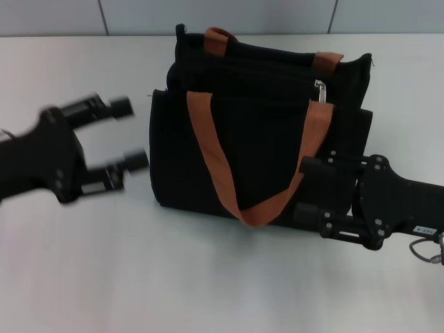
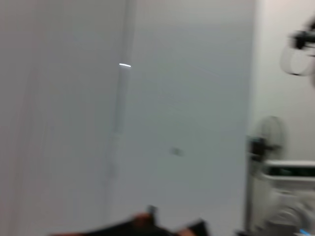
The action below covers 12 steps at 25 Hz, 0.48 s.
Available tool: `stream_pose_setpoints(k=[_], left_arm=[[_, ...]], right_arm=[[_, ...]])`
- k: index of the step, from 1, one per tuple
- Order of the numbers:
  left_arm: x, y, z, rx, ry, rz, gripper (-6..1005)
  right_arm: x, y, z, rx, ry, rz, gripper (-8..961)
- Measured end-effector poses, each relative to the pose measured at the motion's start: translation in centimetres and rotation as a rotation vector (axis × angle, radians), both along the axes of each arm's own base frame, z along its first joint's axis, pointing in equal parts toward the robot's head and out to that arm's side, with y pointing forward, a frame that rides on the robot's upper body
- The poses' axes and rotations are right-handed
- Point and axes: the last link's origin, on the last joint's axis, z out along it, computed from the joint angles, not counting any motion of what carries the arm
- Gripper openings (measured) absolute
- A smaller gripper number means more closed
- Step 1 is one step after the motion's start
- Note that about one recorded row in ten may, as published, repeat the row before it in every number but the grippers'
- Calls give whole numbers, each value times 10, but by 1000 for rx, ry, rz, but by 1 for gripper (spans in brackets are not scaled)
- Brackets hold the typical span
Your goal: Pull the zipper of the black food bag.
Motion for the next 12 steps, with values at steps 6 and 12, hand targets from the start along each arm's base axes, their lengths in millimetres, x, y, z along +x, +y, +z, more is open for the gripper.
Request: stream_pose_setpoints(k=[6,12], left_arm=[[1,-17,-31,-104,58,-59,807],[1,-23,-47,-169,76,-45,806]], right_arm=[[-1,-5,-5,-40,4,6,656],[-1,-7,-16,-118,-64,22,681]])
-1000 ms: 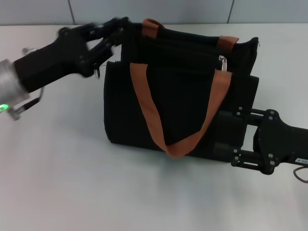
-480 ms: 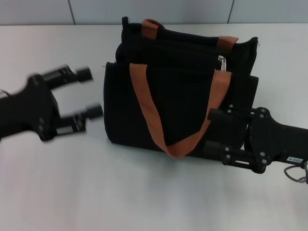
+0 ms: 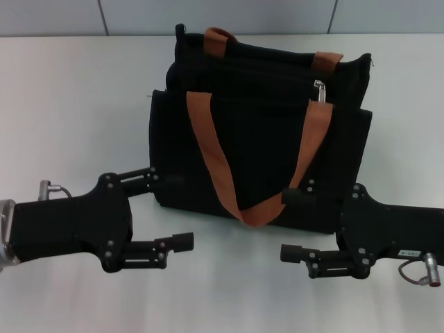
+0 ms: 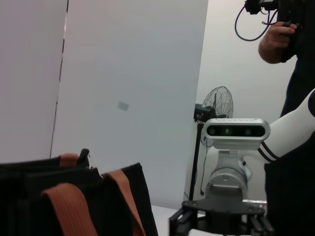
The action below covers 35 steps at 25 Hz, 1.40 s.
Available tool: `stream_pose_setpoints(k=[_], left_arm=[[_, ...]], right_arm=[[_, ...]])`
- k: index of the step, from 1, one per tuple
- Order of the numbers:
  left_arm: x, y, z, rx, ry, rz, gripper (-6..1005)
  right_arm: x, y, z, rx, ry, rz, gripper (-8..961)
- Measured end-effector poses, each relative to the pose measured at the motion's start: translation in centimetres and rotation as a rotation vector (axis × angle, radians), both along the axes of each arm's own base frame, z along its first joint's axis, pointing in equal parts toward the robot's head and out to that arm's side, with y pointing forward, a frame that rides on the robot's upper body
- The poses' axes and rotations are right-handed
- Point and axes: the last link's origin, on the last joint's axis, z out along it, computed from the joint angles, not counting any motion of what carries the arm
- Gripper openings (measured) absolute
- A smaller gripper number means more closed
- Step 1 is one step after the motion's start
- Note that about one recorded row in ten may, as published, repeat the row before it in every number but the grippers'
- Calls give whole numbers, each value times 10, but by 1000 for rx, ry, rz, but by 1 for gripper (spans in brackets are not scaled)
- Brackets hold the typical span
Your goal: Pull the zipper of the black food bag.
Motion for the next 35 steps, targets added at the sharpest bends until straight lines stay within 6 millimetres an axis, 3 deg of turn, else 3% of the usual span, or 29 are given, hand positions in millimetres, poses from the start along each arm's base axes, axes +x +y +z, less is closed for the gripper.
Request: stream_pose_setpoints(k=[6,35], left_arm=[[-4,-6,-8,-41,11,23,806],[-13,-8,-21,-81,105,37,804]], right_arm=[[2,3,-2,28,-25,5,828],[2,1,-5,49,-25,30,829]])
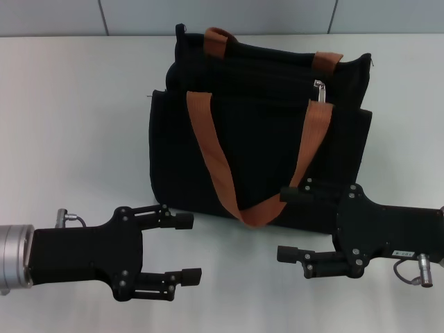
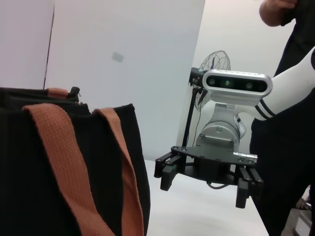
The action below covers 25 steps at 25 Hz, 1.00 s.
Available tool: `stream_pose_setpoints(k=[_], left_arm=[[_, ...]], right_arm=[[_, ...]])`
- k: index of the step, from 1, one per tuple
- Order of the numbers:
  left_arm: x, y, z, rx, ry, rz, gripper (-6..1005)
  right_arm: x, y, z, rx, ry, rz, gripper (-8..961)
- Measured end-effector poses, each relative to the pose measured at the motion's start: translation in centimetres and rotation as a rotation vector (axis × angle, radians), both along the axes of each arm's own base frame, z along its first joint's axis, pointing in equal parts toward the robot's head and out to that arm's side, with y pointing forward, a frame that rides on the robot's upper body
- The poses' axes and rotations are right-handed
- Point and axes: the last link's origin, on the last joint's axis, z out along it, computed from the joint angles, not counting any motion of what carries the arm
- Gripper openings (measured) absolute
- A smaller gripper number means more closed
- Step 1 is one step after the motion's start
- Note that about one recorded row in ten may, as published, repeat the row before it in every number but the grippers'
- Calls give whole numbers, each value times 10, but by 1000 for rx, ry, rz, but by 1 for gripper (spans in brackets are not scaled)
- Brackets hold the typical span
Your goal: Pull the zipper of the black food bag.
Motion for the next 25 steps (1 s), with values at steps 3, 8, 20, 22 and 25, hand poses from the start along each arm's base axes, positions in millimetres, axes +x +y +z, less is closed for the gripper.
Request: stream_pose_setpoints(k=[3,8,20,22,25], left_arm=[[0,0,0,1,1,-1,804],[0,3,-1,9,11,-3,804],[0,4,-2,16,17,-2,803],[0,4,-3,21,18,-9,803],[0,4,-3,24,19,-11,802]], right_arm=[[0,0,0,2,1,0,829],[-1,2,-1,12,1,0,829],[-2,3,-2,17,9,-7,829],[-2,3,-2,18,10,-5,829],[-3,4,-2,18,11,-1,829]])
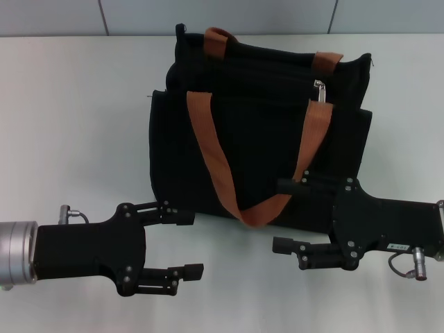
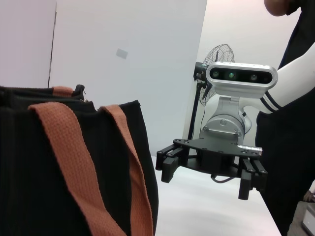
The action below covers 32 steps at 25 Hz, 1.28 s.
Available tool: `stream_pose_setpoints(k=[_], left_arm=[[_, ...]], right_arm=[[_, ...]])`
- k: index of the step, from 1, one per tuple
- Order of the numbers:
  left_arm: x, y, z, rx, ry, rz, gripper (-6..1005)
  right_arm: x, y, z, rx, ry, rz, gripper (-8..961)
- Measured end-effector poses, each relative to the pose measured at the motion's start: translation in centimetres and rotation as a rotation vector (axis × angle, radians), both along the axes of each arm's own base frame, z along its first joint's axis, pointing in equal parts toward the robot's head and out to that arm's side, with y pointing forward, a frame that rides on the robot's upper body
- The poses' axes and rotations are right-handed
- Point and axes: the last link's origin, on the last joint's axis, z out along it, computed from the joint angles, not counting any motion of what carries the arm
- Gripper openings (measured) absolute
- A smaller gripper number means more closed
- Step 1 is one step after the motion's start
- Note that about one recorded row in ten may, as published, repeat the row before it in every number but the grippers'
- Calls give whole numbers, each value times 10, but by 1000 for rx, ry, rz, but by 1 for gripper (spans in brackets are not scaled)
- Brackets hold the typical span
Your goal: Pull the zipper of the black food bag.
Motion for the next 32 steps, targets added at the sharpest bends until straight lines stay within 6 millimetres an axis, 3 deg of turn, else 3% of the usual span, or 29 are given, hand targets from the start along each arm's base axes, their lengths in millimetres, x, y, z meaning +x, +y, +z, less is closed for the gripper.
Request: stream_pose_setpoints(k=[32], left_arm=[[1,1,-1,-1,-7,4,802]], right_arm=[[-1,0,1,-8,6,4,830]])
